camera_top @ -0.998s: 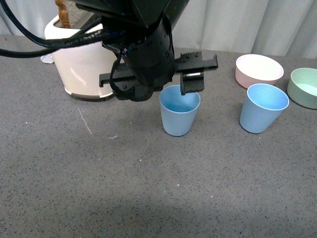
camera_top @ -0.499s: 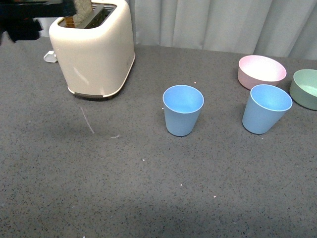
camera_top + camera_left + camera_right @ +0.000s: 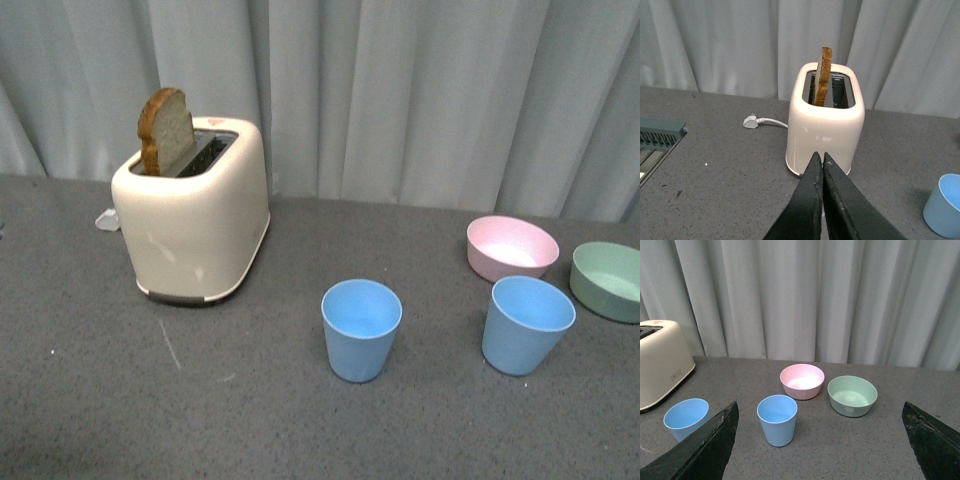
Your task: Stack blue cups with both arms
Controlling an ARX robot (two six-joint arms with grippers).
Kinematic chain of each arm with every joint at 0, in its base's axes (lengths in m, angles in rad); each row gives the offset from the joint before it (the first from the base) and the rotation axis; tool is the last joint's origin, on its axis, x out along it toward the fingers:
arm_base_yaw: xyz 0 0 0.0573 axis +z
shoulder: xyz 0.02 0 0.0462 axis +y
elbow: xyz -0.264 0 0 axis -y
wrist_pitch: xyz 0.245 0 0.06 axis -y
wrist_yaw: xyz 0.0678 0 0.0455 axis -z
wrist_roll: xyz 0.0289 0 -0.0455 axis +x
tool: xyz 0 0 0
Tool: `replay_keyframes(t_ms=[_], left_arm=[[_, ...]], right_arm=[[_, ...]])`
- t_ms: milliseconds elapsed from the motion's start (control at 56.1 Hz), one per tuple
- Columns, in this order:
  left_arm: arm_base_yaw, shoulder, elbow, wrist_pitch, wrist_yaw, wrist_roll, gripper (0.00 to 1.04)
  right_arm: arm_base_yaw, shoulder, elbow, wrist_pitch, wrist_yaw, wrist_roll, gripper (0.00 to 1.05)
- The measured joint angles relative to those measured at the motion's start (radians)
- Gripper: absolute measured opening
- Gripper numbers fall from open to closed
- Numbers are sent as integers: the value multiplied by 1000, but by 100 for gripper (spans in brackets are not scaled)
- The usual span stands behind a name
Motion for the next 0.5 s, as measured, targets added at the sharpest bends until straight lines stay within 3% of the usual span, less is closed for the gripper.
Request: replay_keyframes(t_ms=[321,392,499], left_arm=[[58,-250,-80,-168,56,1,4],[111,-311,-92,-218,130,2,4],[141,-397,-105,-288,137,2,4]], right_arm=[[0,0,0,0,0,0,95],[0,0,0,0,0,0,95],[0,0,0,0,1,0,95]])
